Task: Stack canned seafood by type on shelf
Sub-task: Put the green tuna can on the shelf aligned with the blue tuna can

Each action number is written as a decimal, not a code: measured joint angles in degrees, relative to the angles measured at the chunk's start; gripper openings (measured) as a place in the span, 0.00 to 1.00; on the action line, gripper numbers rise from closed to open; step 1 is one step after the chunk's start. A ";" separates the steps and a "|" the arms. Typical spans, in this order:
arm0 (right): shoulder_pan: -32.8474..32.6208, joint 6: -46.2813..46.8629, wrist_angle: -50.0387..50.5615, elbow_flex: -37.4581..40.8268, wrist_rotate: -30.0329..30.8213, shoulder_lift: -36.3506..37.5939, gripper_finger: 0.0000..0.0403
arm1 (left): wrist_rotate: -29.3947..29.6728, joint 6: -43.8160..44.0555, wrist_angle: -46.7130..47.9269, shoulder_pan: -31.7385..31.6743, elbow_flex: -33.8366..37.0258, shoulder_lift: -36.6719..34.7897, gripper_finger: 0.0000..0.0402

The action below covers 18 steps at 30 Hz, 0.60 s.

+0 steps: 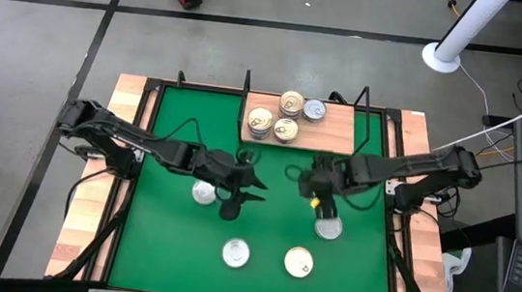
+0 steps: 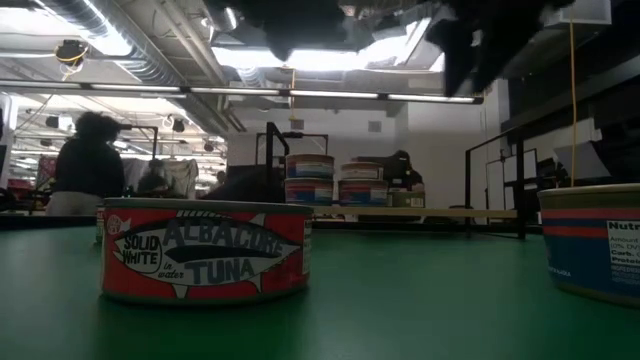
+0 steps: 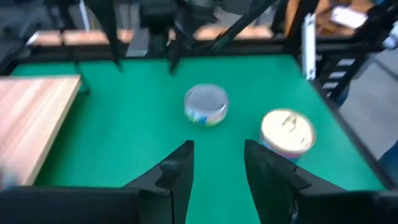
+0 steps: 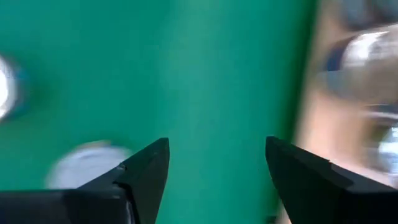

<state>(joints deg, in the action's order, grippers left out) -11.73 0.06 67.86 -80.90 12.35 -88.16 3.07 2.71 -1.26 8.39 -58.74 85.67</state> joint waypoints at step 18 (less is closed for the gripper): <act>-15.84 14.99 -0.50 0.00 0.09 -0.13 0.66 | -0.12 -4.42 -28.42 8.03 -0.02 13.62 0.34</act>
<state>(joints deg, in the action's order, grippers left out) -27.57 15.05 67.35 -80.90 12.45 -88.29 2.95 -1.72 -29.68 16.42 -58.76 99.29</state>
